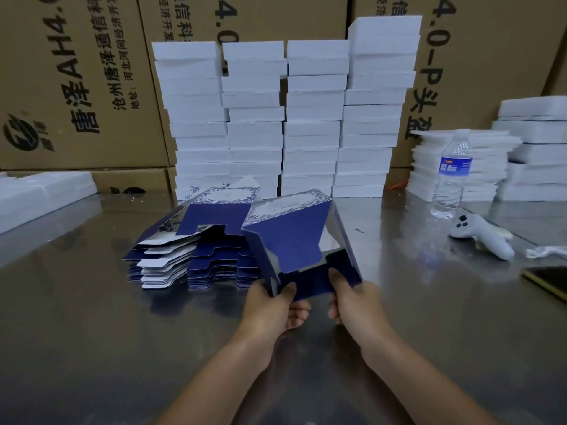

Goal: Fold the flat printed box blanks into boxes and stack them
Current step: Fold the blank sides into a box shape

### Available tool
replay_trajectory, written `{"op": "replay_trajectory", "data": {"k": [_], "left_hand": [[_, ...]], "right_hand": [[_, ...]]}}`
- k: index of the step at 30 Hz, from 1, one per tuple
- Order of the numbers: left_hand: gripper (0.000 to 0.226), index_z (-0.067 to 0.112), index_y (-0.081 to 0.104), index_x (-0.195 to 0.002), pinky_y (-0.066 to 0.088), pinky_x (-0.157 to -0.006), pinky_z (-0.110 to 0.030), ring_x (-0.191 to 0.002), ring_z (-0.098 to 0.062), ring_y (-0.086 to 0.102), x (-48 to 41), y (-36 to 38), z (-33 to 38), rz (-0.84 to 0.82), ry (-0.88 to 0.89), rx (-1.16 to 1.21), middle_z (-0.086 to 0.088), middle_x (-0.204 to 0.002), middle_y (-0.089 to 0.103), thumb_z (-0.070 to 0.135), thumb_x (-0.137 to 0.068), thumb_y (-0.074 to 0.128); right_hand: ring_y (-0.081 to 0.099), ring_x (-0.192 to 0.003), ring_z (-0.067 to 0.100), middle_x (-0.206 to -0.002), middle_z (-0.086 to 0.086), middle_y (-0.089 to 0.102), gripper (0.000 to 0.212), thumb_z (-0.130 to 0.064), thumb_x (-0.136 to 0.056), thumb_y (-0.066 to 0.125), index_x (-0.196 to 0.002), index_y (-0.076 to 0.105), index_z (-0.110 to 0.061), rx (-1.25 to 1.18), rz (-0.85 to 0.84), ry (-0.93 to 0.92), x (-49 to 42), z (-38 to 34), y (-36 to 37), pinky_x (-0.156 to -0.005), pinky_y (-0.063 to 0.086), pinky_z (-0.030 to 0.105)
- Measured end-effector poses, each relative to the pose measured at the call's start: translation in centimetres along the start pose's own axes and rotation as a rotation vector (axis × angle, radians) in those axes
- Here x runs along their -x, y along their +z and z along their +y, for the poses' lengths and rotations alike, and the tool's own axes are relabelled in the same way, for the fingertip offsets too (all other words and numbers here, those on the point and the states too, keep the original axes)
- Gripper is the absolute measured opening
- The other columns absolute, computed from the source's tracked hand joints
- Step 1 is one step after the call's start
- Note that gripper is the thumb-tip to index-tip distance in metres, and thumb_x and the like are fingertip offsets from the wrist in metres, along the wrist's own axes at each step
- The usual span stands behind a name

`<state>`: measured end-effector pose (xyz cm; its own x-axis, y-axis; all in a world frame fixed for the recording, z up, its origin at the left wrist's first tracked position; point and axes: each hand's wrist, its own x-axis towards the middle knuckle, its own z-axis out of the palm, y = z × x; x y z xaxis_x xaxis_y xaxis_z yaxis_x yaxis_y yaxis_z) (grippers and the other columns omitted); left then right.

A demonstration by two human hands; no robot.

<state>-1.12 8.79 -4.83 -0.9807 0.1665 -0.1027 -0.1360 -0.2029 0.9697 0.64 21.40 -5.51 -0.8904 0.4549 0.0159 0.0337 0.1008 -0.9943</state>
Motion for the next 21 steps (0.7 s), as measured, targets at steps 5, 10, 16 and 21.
{"op": "replay_trajectory", "data": {"k": [5, 10, 16, 21], "left_hand": [[0.034, -0.003, 0.048, -0.116, 0.051, -0.053, -0.023, -0.054, -0.017, 0.061, 0.2, -0.5, -0.3, -0.109, 0.079, 0.08, -0.01, -0.061, 0.065, 0.013, -0.09, 0.062], [0.041, -0.006, 0.048, -0.121, 0.049, -0.055, -0.025, -0.054, -0.016, 0.059, -0.2, -0.2, -0.6, -0.096, 0.155, 0.032, -0.008, -0.06, 0.062, 0.011, -0.088, 0.064], [0.033, -0.016, 0.054, -0.11, 0.05, -0.055, -0.024, -0.053, -0.016, 0.059, -0.1, -0.3, -0.9, -0.101, 0.168, 0.054, -0.01, -0.06, 0.064, 0.009, -0.089, 0.062], [0.034, -0.017, 0.051, -0.108, 0.051, -0.064, -0.028, -0.069, -0.025, 0.06, 0.4, -0.4, -0.4, -0.193, 0.203, 0.053, -0.018, -0.072, 0.062, 0.006, -0.087, 0.063]], "right_hand": [[0.038, -0.033, 0.004, -0.037, -0.008, 0.043, 0.039, -0.023, -0.096, 0.048, -0.058, 0.051, -0.013, -0.093, -0.026, -0.047, 0.3, 0.0, -0.2, -0.038, 0.033, 0.015], [0.043, -0.037, 0.007, -0.04, -0.004, 0.047, 0.043, -0.029, -0.095, 0.051, -0.054, 0.051, -0.015, -0.103, -0.099, -0.085, 1.1, -0.2, 0.1, -0.045, 0.037, 0.02], [0.044, -0.041, 0.007, -0.04, -0.004, 0.048, 0.056, -0.023, -0.096, 0.049, -0.04, 0.055, -0.021, -0.039, -0.218, -0.15, 1.7, -0.3, 0.2, -0.044, 0.036, 0.013], [0.046, -0.04, 0.005, -0.043, -0.002, 0.05, 0.049, -0.027, -0.095, 0.053, -0.047, 0.056, -0.019, -0.128, -0.236, -0.104, 1.8, -0.4, 0.0, -0.044, 0.039, 0.014]]}}
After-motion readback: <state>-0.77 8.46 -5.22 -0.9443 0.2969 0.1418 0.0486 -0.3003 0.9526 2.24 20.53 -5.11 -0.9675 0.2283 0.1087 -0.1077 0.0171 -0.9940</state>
